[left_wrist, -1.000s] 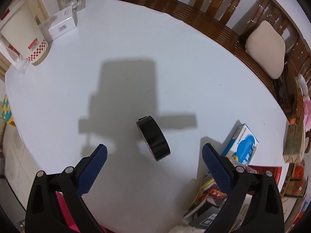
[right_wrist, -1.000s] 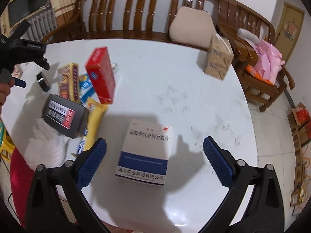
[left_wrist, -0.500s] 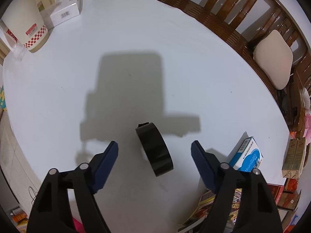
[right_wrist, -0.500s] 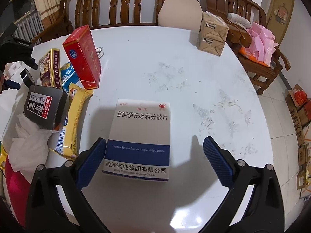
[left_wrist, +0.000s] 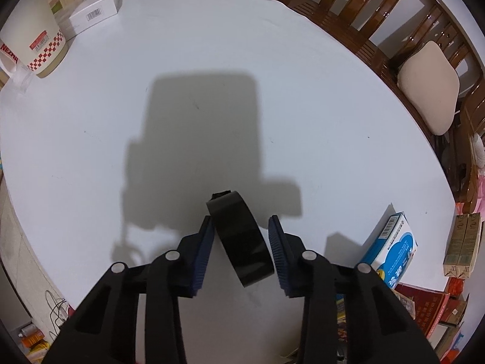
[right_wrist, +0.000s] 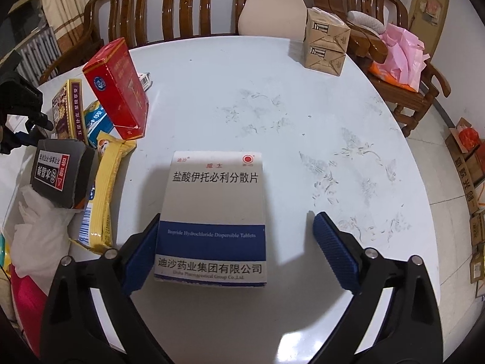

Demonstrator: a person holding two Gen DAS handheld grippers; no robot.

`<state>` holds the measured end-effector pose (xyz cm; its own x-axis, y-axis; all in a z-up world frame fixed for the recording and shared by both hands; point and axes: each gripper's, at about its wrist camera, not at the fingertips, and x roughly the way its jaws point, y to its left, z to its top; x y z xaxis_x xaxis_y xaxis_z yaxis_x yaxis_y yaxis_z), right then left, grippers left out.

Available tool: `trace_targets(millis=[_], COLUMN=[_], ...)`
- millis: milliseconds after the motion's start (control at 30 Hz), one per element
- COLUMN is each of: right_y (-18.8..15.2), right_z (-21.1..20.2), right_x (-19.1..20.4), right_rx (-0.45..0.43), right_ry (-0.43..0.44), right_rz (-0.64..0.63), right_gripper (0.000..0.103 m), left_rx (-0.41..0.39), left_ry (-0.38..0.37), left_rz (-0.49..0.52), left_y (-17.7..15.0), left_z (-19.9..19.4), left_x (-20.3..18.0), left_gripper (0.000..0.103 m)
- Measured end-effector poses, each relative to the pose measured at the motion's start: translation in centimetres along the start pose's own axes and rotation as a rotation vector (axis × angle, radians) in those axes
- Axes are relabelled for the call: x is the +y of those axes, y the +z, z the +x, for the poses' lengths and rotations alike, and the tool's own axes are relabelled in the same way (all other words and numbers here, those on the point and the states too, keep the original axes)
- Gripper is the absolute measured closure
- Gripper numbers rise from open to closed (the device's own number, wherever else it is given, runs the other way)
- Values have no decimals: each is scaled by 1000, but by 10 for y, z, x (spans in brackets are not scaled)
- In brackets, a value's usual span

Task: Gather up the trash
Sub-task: 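Grasp the white medicine box with the right tool and lift it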

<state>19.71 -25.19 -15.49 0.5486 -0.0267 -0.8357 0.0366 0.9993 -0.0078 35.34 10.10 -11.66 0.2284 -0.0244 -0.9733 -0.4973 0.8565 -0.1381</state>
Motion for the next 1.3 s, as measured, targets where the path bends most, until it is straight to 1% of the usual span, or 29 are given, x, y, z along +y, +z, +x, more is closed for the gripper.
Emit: trace_targets(millis=[33,67,100,133,167,200,333,433,500,600,767,867,967,1067,1167,1300], right_y=[0,-1,-1,0,0,1,1,-1,-3,-6,-6,-5,-4,-3,-3,-5], right_z=[0,-2,-4,-5,-7,-7,-8,-10,-11,-14,-18,-25,-35,-48,-61,-84], right_x=[0,2,3,4,5,7,8,9,10,12,14,16,17,20,23,28], right_rx=[-2,-5,-9,-12,-12,-8,2,7,10,13,9,-8,-30,-52,-73,-108], right_ry=[2,1,1,2,4,4,11,12,9,13,20,14,5,-8,-22,-37], right_rz=[-1,-3,-3,-4,-8,-12,-16,-20,-23,-21,-18,-23,-26,-35,-45,-51], right_gripper=[12,17,24,29,40,43,43,43,43,43,43,43,43,43,43,43], left_rx=[-3,-6,-7,-6,-3,-4,-20,-25,-17,-34,-44,-56,-94,-154,-192,-262], left_ry=[-4,-11,-16,-16,-15,-17,-23,-34,-35,-15,-35,-47,-50,-51,-60,-66], left_rz=[1,2,8,18,32,38,68,114,144,192,236,282,326,380,410,473], left_y=[0,-1,-1,-2,-1,-2,-4,-6,-7,-10,-15,-22,-36,-46,-54,-75], left_z=[0,-1,-1,-1,-2,-2,-6,-7,-6,-9,-11,-14,-26,-42,-55,-80], left_x=[1,2,3,3,3,3,6,7,6,7,10,11,14,16,17,21], left_gripper=[69,69,69,69,69,69,71,72,78,85,86,86,86,86,86,86])
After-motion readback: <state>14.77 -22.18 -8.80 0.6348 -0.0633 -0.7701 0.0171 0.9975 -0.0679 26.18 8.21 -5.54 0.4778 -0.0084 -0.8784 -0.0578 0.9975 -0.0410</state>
